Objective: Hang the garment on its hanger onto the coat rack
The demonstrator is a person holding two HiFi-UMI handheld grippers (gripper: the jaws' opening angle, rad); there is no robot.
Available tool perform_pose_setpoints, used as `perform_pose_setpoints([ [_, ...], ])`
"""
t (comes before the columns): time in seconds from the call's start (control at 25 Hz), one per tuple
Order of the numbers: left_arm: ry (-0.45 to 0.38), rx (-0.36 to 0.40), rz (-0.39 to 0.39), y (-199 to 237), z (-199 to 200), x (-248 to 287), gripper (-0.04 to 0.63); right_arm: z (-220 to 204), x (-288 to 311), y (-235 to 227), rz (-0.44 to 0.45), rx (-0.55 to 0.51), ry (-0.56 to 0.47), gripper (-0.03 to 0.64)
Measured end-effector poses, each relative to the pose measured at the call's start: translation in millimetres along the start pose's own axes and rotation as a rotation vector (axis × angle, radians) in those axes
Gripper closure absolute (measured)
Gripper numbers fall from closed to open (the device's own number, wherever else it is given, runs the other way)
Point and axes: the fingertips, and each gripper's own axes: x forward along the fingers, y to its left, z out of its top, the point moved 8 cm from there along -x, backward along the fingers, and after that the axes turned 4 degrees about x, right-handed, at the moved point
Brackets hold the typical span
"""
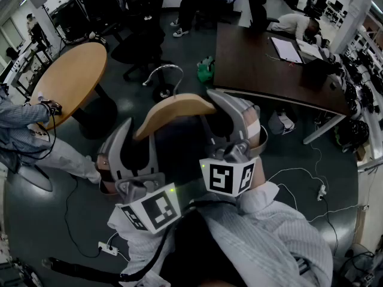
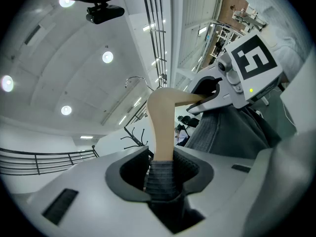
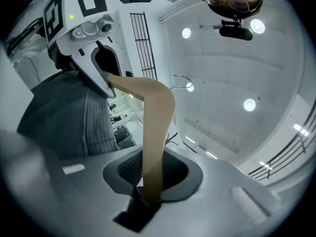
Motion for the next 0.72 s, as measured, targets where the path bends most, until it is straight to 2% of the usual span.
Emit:
perform_pose_setpoints([
  [0.44,-0.003,0.004,-0.012,9,-12,3,0.468,6,10,9,-0.003,0.009,0.004,0.548],
  [0.72,0.023,-0.017,-0.018,7,-36,26,0.468,-6,39,24,0.024,0.007,0.001,0.546],
])
